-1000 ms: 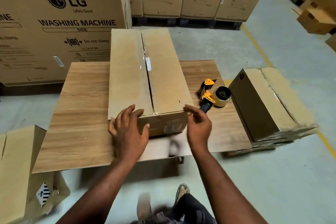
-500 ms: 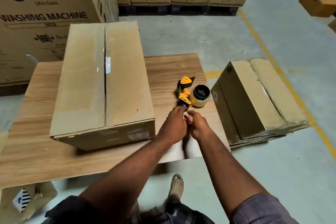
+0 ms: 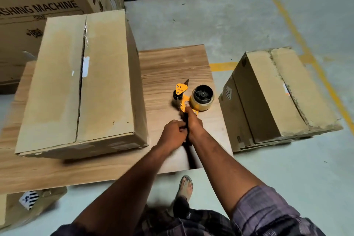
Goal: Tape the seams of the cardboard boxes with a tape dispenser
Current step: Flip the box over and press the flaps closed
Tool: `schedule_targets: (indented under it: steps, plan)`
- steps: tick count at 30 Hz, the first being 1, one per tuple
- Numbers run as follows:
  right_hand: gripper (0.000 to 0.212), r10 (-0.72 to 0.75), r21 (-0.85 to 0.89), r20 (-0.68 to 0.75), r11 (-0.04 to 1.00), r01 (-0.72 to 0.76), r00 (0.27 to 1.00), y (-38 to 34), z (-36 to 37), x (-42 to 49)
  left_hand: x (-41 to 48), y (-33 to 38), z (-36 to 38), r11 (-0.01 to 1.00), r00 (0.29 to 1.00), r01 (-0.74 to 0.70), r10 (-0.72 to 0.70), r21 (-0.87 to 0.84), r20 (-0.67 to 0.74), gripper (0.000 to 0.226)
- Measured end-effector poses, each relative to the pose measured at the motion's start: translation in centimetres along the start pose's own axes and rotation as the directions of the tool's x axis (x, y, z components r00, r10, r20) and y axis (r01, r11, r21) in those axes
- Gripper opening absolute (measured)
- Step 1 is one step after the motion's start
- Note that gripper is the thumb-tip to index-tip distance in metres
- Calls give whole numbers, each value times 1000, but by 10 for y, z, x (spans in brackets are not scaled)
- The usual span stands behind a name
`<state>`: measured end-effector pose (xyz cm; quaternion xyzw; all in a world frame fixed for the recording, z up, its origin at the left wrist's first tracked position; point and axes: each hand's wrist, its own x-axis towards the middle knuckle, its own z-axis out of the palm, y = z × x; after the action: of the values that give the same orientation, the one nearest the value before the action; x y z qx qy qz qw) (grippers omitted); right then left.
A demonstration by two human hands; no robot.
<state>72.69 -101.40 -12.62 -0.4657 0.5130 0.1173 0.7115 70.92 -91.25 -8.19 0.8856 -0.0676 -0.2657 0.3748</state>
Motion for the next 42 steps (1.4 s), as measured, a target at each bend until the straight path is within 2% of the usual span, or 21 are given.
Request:
schedule_targets:
  steps: [2, 4, 7, 8, 11, 14, 16, 18, 21, 23, 25, 29, 32, 34, 35, 38, 39, 42]
  plan:
    - [72, 49, -67, 16, 997, -48, 999, 9, -11, 0, 0, -8, 2, 990, 995, 90, -84, -111, 58, 23]
    - [70, 112, -97, 115, 990, -101, 987, 14, -22, -7, 2, -18, 4, 918, 969, 240, -207, -316, 135, 25]
    - [33, 154, -137, 249, 983, -123, 956, 8, -37, -31, 4, -22, 4, 742, 916, 396, -363, -540, 172, 20]
    - [28, 186, -141, 281, 978, -151, 941, 9, -41, -33, 3, -20, 2, 673, 896, 428, -402, -603, 187, 16]
    - [35, 227, -139, 311, 971, -193, 923, 12, -49, -40, 4, -8, -2, 426, 843, 485, -459, -764, 279, 22]
    - [46, 182, -102, 294, 982, -158, 938, 10, -49, -51, 9, 5, -14, 265, 823, 477, -468, -838, 321, 42]
    - [46, 141, -94, 325, 989, -117, 935, 6, -51, -59, 10, 19, -26, 192, 821, 450, -472, -872, 321, 53]
    - [42, 66, -78, 359, 996, -40, 931, -2, -53, -69, 8, 40, -41, 135, 841, 409, -440, -902, 316, 45]
    - [30, -144, -4, 394, 987, 158, 908, -25, -50, -95, -5, 72, -69, 40, 898, 308, -343, -951, 277, 31]
    - [28, -305, 53, 396, 949, 309, 866, -41, -49, -119, -20, 86, -92, -46, 943, 235, -230, -971, 240, 19]
    - [30, -446, 71, 418, 884, 461, 791, -55, -49, -141, -38, 92, -118, -116, 973, 194, -107, -974, 206, 9]
    - [25, -615, 29, 483, 723, 690, 624, -65, -43, -180, -83, 80, -162, -110, 970, 212, 146, -971, 195, 12]
    - [24, -676, -4, 529, 602, 798, 512, -58, -28, -210, -118, 55, -194, -64, 942, 251, 244, -966, 229, 29]
    - [22, -670, -24, 579, 555, 831, 464, -47, -11, -231, -140, 38, -214, 15, 952, 224, 208, -974, 222, 41]
    - [23, -664, -40, 597, 537, 843, 451, -42, -2, -239, -148, 28, -222, 62, 967, 197, 153, -978, 205, 39]
    - [33, -651, -119, 643, 434, 893, 403, -21, 30, -262, -172, -4, -242, 131, 992, 117, -58, -984, 110, 15]
    - [33, -641, -162, 658, 392, 905, 396, -12, 43, -269, -180, -20, -250, 171, 990, 106, -109, -980, 88, 15]
    - [25, -611, -280, 684, 284, 917, 398, 10, 70, -284, -200, -63, -271, 348, 984, 52, -178, -936, -12, 30]
